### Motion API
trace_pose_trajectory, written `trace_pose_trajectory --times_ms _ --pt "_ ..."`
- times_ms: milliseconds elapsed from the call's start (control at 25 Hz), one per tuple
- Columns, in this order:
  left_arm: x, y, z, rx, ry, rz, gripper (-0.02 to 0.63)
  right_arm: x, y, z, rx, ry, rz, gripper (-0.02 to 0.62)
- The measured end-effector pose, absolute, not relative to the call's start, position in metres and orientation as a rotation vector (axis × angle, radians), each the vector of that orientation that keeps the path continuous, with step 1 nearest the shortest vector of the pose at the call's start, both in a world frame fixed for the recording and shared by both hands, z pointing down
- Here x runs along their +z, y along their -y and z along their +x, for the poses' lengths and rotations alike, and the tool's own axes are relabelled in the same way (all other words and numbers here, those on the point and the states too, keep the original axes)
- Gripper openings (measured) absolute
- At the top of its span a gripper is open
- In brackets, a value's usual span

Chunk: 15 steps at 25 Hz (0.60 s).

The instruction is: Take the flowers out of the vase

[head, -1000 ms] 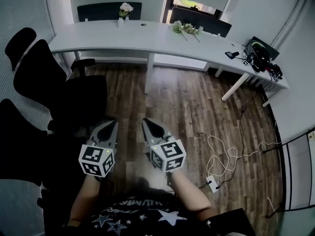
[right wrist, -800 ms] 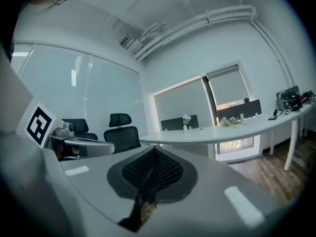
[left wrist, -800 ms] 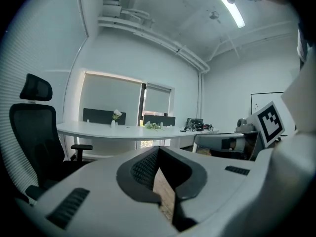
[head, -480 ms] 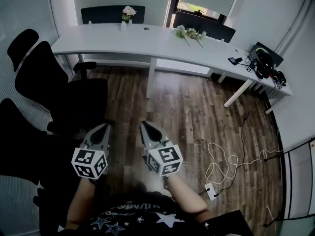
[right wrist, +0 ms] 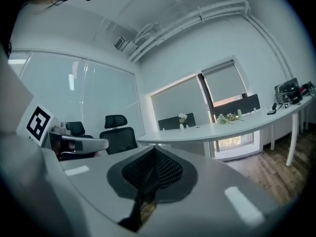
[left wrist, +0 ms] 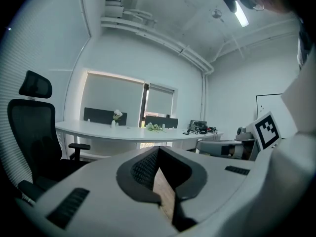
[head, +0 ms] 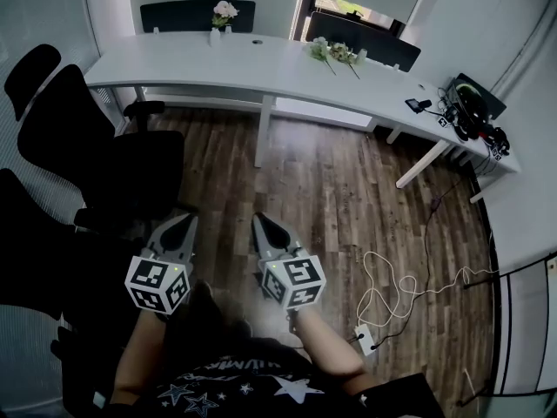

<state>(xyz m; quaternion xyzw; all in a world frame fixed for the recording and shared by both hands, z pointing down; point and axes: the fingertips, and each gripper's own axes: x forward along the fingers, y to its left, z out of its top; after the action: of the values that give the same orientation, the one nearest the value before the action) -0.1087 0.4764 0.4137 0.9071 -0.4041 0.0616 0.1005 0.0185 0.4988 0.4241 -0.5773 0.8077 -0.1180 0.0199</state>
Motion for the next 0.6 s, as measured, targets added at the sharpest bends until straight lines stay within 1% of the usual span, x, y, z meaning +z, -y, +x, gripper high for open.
trace_pose_trajectory --times_ms 280,600 --pt "0.424 -0.442 -0.106 0.178 1.178 2.669 0.008 0.436 -0.47 0.021 -0.401 -2.51 -1.809 -0.005" --pt "0.423 -0.361 -0.11 0.148 1.166 2.662 0.008 0.435 -0.396 0.024 -0.389 -2.505 -1.863 -0.005"
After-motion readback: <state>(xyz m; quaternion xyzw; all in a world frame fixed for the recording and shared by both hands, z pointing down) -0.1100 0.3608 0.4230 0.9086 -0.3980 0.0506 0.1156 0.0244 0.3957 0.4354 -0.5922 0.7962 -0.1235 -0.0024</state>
